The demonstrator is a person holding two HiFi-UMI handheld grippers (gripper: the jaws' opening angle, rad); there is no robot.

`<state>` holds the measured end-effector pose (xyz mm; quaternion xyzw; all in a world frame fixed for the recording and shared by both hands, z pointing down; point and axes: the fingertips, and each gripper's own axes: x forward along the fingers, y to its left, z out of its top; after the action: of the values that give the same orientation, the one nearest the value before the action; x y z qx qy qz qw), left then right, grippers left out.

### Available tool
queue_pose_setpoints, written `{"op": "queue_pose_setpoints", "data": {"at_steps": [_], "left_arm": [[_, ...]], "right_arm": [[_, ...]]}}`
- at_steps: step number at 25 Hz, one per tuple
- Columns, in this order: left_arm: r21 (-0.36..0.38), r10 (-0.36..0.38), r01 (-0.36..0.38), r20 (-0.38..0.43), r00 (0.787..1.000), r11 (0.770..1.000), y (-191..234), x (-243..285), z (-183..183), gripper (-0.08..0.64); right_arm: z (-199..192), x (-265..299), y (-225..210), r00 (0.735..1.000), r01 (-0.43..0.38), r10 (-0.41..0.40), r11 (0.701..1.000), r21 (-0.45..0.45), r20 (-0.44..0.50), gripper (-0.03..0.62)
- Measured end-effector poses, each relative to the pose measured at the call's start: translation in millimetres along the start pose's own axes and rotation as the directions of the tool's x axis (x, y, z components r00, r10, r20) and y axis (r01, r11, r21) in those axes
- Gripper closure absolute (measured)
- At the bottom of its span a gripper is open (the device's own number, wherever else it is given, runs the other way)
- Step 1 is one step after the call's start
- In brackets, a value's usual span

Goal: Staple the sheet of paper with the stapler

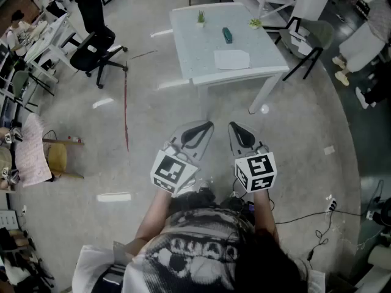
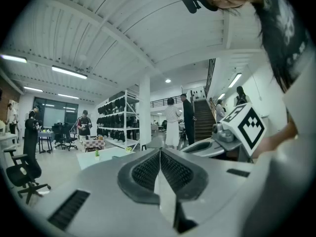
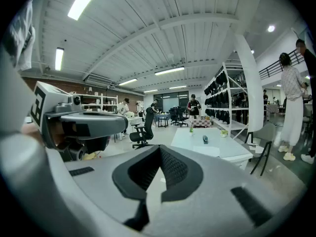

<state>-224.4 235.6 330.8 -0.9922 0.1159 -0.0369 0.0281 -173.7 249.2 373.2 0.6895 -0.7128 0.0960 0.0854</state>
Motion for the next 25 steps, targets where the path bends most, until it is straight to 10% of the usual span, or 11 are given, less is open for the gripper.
{"op": "queue_pose_setpoints", "data": {"at_steps": [25], "left_arm": [[-0.06, -0.105, 0.102, -0.059, 0.993, 0.993, -5.3, 22.8, -38.1, 0.555]], "right_arm": [[-44.8, -7.8, -23.1, 0.994, 0.094, -0.086, 0.986, 0.134, -0.066, 0.6]]}}
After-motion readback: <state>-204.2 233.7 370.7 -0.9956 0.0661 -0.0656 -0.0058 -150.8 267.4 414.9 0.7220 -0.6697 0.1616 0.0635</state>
